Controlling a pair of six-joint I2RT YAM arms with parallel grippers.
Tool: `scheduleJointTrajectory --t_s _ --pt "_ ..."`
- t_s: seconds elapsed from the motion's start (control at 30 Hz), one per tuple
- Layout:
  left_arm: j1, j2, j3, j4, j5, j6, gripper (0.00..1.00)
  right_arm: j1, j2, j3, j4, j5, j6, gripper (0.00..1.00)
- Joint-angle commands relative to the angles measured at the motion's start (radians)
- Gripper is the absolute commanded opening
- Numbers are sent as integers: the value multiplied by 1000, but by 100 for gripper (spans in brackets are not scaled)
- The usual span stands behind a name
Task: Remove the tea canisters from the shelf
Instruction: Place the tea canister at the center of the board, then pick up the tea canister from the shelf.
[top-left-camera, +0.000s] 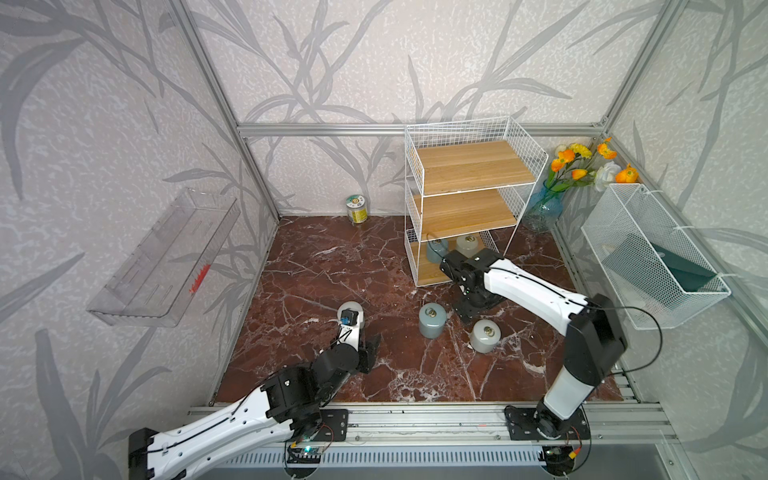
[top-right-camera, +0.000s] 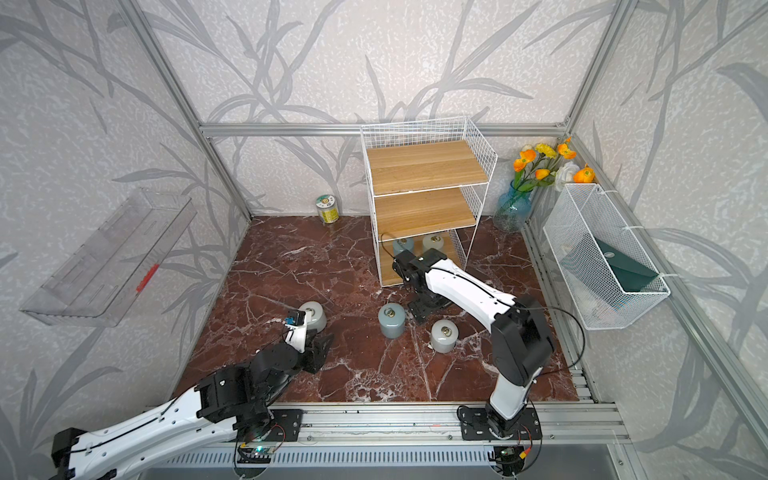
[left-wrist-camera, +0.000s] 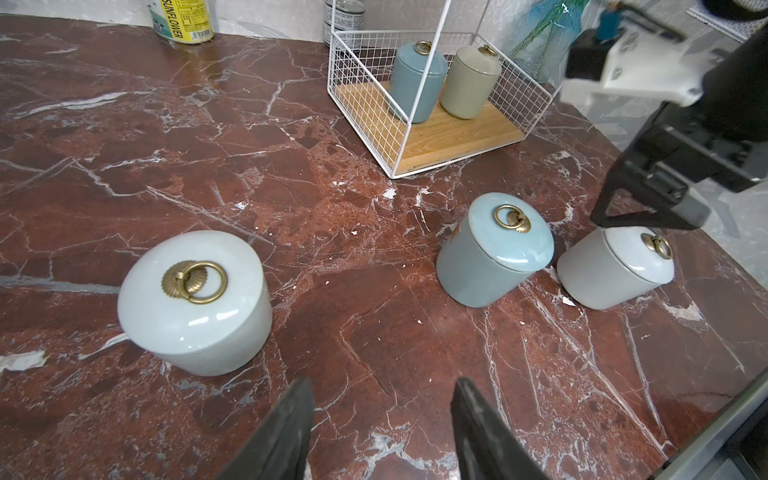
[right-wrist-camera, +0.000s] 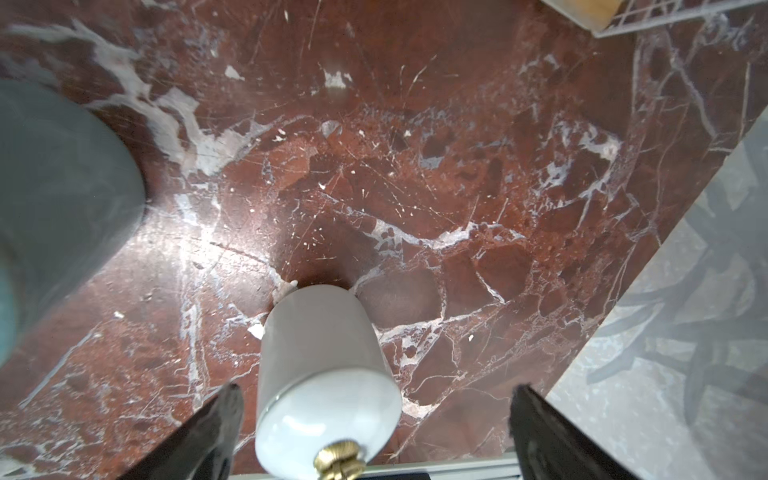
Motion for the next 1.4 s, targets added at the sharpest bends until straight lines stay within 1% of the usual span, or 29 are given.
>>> scheduleJointTrajectory --t_s 0.0,0.07,0.17,0.2,0.27,0.33,0.5,0.6,0.73,0.83,0.87,0.93,1.0,1.1,1.23,1.3,1.37 --pt "3 22 28 -6 -10 7 55 -13 -122 -118 180 -4 37 99" --pt "3 40 33 4 -9 8 55 -21 -209 -221 323 -51 28 100" --pt "3 68 46 17 1 10 55 -33 -330 -361 542 -78 38 97" --pt "3 78 52 19 3 10 55 -40 -367 -408 615 -90 42 94" --pt "3 95 62 20 6 10 55 -57 -424 -492 746 -99 60 92" --pt "3 113 70 22 5 6 55 -81 -468 -576 893 -92 76 86" --pt "3 132 68 44 4 -8 55 -165 -478 -711 1150 -116 81 76" --pt "3 143 68 55 1 -14 55 -214 -421 -749 1264 -153 94 75" --pt "3 157 76 49 -4 -14 55 -262 -312 -742 1356 -189 121 83" --pt "3 163 80 44 -4 -15 55 -269 -244 -723 1423 -209 114 84" --pt "3 163 78 45 -5 -16 55 -270 -222 -709 1435 -205 113 84" --pt "3 168 77 44 -6 -17 55 -272 -164 -675 1449 -180 124 89" --pt "3 170 74 46 -10 -20 55 -276 -111 -638 1463 -180 126 91" --pt "3 170 68 45 -12 -28 55 -276 -44 -565 1444 -204 105 92" --pt "3 164 61 41 -15 -31 55 -279 17 -486 1433 -165 90 92" --pt "4 161 57 38 -21 -31 56 -285 38 -439 1409 -164 87 92" --pt "4 157 51 41 -26 -33 56 -291 95 -392 1388 -171 83 92"
